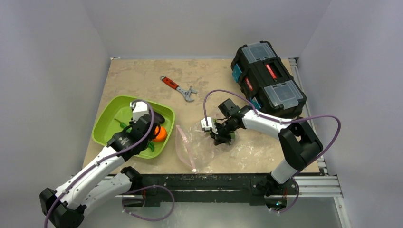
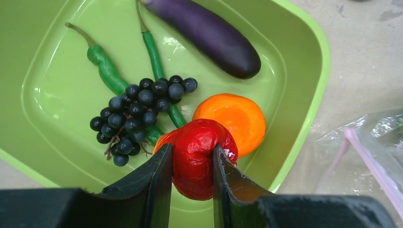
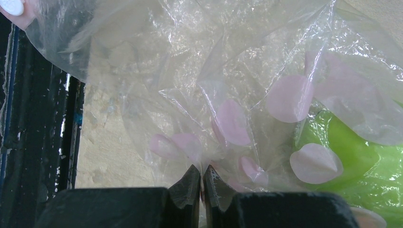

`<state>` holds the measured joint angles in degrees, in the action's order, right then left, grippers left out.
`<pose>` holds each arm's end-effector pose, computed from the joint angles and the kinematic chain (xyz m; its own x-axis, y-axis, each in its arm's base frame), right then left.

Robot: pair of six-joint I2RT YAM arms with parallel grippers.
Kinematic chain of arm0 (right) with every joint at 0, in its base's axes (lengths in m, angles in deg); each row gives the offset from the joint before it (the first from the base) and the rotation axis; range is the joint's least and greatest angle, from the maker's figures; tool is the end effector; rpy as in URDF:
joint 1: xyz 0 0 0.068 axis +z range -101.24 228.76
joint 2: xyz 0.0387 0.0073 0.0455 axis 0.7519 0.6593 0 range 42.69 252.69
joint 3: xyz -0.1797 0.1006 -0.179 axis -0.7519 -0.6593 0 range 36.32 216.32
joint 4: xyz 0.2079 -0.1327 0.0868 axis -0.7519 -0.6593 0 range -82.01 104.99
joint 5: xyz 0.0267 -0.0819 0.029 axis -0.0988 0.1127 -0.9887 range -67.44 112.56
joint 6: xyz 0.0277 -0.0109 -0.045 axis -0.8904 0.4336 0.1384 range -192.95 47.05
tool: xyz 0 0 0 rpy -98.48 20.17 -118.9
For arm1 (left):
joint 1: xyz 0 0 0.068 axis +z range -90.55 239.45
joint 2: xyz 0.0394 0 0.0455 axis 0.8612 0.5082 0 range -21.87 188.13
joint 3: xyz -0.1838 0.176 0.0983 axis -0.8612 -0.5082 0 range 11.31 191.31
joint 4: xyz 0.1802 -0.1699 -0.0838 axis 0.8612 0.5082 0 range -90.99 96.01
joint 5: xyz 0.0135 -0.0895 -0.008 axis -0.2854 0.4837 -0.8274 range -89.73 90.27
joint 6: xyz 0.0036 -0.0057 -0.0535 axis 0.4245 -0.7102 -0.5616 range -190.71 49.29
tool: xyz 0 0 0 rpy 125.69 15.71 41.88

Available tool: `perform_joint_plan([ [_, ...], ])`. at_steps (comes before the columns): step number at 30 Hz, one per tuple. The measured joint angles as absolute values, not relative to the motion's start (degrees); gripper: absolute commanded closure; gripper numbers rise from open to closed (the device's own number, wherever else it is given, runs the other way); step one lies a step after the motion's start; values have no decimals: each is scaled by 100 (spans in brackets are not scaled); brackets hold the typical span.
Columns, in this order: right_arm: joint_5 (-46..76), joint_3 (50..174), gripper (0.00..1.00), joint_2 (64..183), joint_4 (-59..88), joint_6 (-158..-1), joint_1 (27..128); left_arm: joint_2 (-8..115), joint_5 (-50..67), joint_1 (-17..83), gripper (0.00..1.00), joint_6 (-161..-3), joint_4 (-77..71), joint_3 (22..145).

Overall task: Open the zip-top bag and remove the fake food
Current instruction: Place the fake fruit in the bin.

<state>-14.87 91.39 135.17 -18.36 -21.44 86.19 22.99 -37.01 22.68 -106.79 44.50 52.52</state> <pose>0.2221 0.1973 0.1796 0.0358 -0.7554 -0.6543 -0.9862 -0.1326 0.0992 0.1316 -0.0713 0.2667 -0.5833 -0.1491 -0.7985 -0.2282 0.9735 -0.0150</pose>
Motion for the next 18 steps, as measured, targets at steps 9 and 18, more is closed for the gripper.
perform_joint_plan([
  [9,-1487,9139,94,13517,-1833,-2140,8619,2562,-4101,2268,90,-11538,4885,5167],
  [18,-1487,9139,93,13517,-1833,-2131,8619,2492,-4370,2268,76,-11929,5143,5167],
])
